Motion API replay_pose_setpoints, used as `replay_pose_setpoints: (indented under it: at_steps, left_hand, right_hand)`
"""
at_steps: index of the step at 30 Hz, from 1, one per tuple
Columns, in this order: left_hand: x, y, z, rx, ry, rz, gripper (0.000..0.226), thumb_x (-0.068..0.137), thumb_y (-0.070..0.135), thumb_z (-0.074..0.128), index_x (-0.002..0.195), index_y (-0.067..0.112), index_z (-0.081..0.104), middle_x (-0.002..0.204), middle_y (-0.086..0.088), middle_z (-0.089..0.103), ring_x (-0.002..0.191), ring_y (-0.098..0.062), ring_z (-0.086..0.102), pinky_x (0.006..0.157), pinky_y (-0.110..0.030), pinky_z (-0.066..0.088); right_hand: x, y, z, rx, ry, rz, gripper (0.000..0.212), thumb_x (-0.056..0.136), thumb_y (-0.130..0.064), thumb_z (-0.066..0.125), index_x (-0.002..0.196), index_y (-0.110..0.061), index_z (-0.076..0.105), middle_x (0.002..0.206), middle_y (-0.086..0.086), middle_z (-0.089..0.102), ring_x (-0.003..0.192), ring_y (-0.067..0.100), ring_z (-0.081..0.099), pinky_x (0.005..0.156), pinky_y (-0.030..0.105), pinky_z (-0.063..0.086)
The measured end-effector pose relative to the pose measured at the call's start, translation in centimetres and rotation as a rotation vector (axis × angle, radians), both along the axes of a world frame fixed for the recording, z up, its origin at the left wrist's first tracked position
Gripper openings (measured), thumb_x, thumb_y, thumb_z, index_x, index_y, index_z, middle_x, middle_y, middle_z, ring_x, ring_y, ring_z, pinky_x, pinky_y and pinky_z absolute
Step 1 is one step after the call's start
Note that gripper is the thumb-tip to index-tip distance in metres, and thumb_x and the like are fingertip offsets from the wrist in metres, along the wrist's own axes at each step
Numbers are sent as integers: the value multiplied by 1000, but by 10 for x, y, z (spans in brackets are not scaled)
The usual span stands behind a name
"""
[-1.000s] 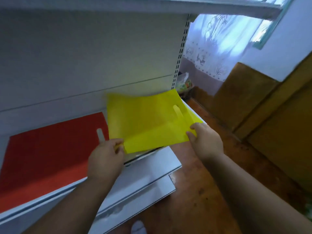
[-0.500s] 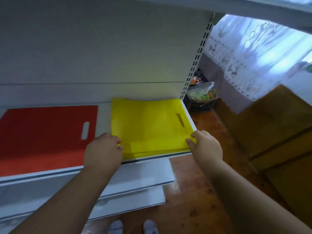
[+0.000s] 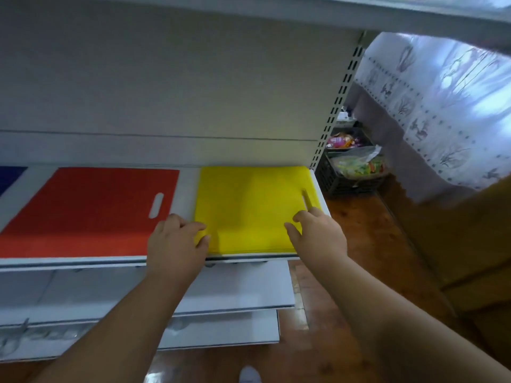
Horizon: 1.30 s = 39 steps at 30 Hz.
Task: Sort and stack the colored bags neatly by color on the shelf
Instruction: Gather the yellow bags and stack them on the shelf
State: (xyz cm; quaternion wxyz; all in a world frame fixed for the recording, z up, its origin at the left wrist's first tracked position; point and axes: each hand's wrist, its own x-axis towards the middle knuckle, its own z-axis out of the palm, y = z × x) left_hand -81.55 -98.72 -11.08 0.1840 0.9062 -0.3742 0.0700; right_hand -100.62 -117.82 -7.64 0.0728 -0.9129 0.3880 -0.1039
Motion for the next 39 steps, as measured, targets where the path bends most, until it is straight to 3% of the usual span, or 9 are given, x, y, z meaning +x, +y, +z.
replay_pose_setpoints:
  at_steps: [6, 11, 15, 18, 22, 24, 28, 32, 39]
  left_hand:
    - [22, 68, 19, -151, -19, 64, 27, 76, 28, 71, 102, 19, 75, 90, -8, 58, 79, -34, 57, 74, -40, 49]
    - [51, 196, 31, -205, 102, 190, 34, 83, 24, 73, 116, 24, 68, 96, 1, 60, 81, -24, 61, 69, -35, 51]
    - [84, 324, 47, -183, 136, 302, 46, 90, 35, 63, 134, 37, 51, 75, 14, 58, 65, -7, 56, 53, -28, 44]
    - [108, 404, 57, -178, 109, 411, 46, 90, 37, 61, 135, 39, 50, 87, 17, 60, 66, -6, 54, 58, -28, 46]
    - [139, 499, 65, -163, 58, 523, 31, 91, 35, 62, 122, 35, 63, 111, 15, 62, 77, -6, 60, 64, -25, 49]
    - [161, 532, 64, -177, 54, 587, 27, 91, 34, 63, 118, 35, 66, 109, 17, 63, 78, -6, 60, 64, -23, 45]
    - [206, 578, 57, -198, 81, 682, 34, 92, 37, 60, 126, 36, 61, 92, 24, 60, 74, -3, 55, 62, -16, 43]
    - [267, 628, 56, -201, 90, 762, 40, 93, 41, 59, 133, 39, 53, 93, 24, 57, 72, 0, 51, 59, -11, 35]
    - [369, 733, 78, -184, 63, 944, 38, 93, 42, 58, 130, 39, 54, 91, 25, 55, 77, 0, 53, 66, -19, 51]
  right_hand:
    - [80, 71, 23, 92, -128, 247, 37, 97, -42, 52, 125, -19, 59, 115, 5, 59, 101, 28, 59, 78, 35, 47]
    - [179, 189, 39, 117, -249, 538, 43, 93, -34, 60, 133, -20, 54, 126, 8, 51, 110, 28, 56, 90, 39, 47]
    - [249, 306, 52, 198, -345, 698, 42, 89, -28, 64, 130, -21, 59, 126, 5, 46, 93, 26, 59, 81, 39, 52]
    - [295, 378, 62, 230, -399, 798, 40, 90, -27, 64, 129, -21, 60, 129, 2, 48, 92, 23, 59, 81, 35, 50]
    - [349, 465, 75, 290, -418, 869, 38, 93, -31, 60, 131, -24, 57, 109, -9, 58, 79, 8, 51, 75, 29, 44]
    - [374, 497, 79, 315, -368, 914, 37, 96, -36, 56, 132, -28, 54, 99, -14, 57, 75, 5, 51, 69, 27, 40]
    - [433, 546, 81, 354, -296, 990, 35, 97, -37, 53, 131, -32, 53, 82, -11, 58, 66, 8, 56, 62, 33, 50]
    - [518, 604, 74, 341, -360, 1072, 34, 95, -35, 58, 128, -27, 58, 88, -11, 60, 76, 9, 55, 66, 28, 42]
    - [671, 720, 93, 341, -355, 1206, 33, 93, -32, 61, 125, -26, 59, 100, -10, 50, 72, 6, 47, 60, 20, 34]
